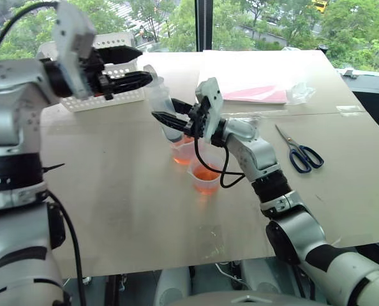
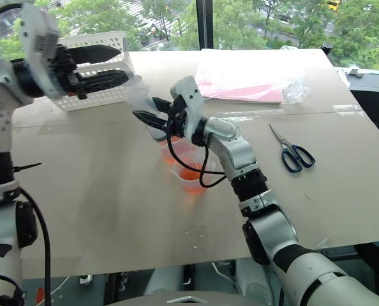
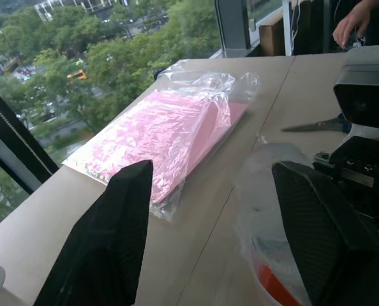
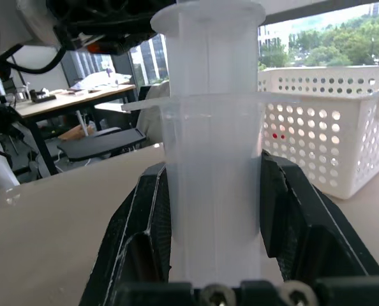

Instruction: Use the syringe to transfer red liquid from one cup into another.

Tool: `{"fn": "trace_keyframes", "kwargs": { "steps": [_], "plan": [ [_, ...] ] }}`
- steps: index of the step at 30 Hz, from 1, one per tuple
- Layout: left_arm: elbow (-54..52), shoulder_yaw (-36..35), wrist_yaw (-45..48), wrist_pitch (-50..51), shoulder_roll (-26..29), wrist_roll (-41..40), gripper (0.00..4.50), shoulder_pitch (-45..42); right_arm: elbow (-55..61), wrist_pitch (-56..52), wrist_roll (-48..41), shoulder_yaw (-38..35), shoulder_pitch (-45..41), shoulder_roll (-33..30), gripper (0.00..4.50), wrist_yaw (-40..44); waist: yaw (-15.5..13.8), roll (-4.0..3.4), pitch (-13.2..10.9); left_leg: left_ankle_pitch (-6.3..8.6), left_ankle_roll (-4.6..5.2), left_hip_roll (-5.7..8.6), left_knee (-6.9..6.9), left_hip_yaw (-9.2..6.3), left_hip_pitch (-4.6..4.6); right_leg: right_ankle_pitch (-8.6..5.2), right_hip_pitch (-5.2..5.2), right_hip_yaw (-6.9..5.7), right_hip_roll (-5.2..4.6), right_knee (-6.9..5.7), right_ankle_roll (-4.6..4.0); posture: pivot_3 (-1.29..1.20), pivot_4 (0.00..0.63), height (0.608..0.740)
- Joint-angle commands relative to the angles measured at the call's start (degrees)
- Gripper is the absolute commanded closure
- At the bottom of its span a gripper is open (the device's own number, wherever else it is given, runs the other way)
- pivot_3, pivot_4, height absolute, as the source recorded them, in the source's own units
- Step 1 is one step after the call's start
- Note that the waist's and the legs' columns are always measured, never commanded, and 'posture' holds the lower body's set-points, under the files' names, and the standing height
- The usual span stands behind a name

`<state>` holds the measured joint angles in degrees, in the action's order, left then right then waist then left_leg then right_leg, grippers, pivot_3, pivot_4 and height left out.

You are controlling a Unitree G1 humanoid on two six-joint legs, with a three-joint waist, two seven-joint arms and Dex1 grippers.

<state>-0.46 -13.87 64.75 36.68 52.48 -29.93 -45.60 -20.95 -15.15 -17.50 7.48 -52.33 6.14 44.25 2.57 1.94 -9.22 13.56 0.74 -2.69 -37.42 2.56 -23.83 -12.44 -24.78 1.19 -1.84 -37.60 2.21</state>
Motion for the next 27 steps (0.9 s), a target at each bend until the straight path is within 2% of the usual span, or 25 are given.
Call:
{"fn": "trace_keyframes", "kwargs": {
  "steps": [1,6,11,16,22,27],
  "plan": [
    [-10.15,-7.86,-0.6,10.16,2.45,-9.26,1.7,8.6,6.51,-1.89,-3.97,-3.03,-2.95,0.0,3.04,-1.04,0.01,-0.01,-0.01,0.0,0.0,0.0,0.01,-0.01,0.0,0.0,0.0,0.01,-0.01,0.0,0.0,0.0,0.15,0.74],
    [-21.25,-20.25,-3.83,17.81,2.56,-17.85,1.7,23.75,8.79,-4.58,-6.08,-4.29,-3.15,-1.0,3.04,-1.52,-0.1,0.06,0.01,0.0,0.0,-0.04,0.0,-0.17,0.03,-0.01,0.0,-0.07,-0.03,0.16,-0.02,0.0,0.15,0.74],
    [-30.97,-30.12,-4.17,18.74,-0.42,-23.2,1.7,39.52,9.08,-5.06,-7.94,-5.53,-4.02,-1.46,3.04,-1.51,-0.16,0.05,0.01,0.0,0.0,-0.03,0.01,-0.31,0.14,-0.01,0.03,-0.03,-0.13,0.12,-0.02,0.0,0.15,0.74],
    [-35.03,-36.29,-4.36,17.47,-2.0,-26.78,1.7,48.98,9.47,-5.07,-9.57,-6.79,-4.84,-2.22,3.05,-1.09,-0.29,0.1,0.03,-0.01,-0.02,-0.01,0.0,-0.4,0.12,-0.02,0.04,-0.17,-0.14,0.07,-0.05,0.0,0.15,0.74],
    [-37.45,-39.78,-2.93,16.44,-2.1,-33.56,1.7,55.48,16.28,-9.93,-18.19,-10.49,-4.0,-4.3,3.05,0.85,-0.39,0.07,0.01,-0.01,-0.03,-0.01,0.01,-0.52,0.09,-0.02,0.04,-0.21,-0.16,0.11,-0.06,0.0,0.15,0.74],
    [-41.08,-36.91,-3.9,13.87,-2.72,-35.57,1.7,58.62,28.56,-18.42,-28.02,-11.37,1.88,-10.2,3.05,3.97,-0.45,0.07,0.01,-0.01,-0.02,-0.01,0.06,-0.52,0.08,-0.02,0.08,-0.2,-0.21,0.25,-0.05,0.0,0.15,0.74]
  ]
}}
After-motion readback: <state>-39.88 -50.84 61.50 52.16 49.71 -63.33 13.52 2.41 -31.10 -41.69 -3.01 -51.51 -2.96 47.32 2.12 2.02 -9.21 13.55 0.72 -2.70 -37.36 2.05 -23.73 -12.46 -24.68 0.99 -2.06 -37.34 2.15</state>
